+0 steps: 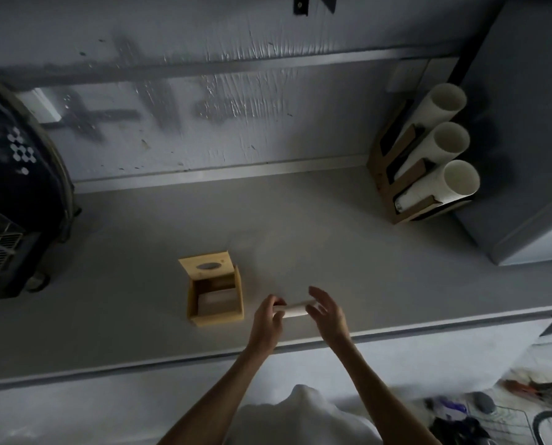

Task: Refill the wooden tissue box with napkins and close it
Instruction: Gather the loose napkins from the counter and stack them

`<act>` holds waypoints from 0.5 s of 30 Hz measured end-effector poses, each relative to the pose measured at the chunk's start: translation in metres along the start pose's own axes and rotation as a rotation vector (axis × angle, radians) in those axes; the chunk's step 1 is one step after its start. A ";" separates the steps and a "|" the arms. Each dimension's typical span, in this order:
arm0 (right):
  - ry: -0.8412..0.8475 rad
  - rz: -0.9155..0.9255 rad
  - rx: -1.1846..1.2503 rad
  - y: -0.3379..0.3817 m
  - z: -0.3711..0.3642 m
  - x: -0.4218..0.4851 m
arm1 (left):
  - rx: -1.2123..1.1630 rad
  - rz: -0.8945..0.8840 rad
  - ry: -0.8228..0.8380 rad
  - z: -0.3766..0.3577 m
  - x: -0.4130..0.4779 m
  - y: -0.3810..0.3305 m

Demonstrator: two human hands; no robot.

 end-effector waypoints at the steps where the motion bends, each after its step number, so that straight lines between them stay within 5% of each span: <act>1: -0.011 0.030 -0.022 0.004 0.000 -0.003 | 0.019 0.001 0.009 -0.003 -0.002 0.002; 15: 0.023 0.054 -0.225 -0.024 -0.010 -0.024 | 0.157 -0.015 0.006 -0.015 -0.021 0.008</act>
Point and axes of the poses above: each hand's wrist, its own x-axis towards the middle knuckle, its own z-axis out of the back of the hand, y = z × x, the point moved 9 cm from there along x, towards the middle knuckle, and after that the axes turned 12 degrees about -y, right-handed, at the moved point
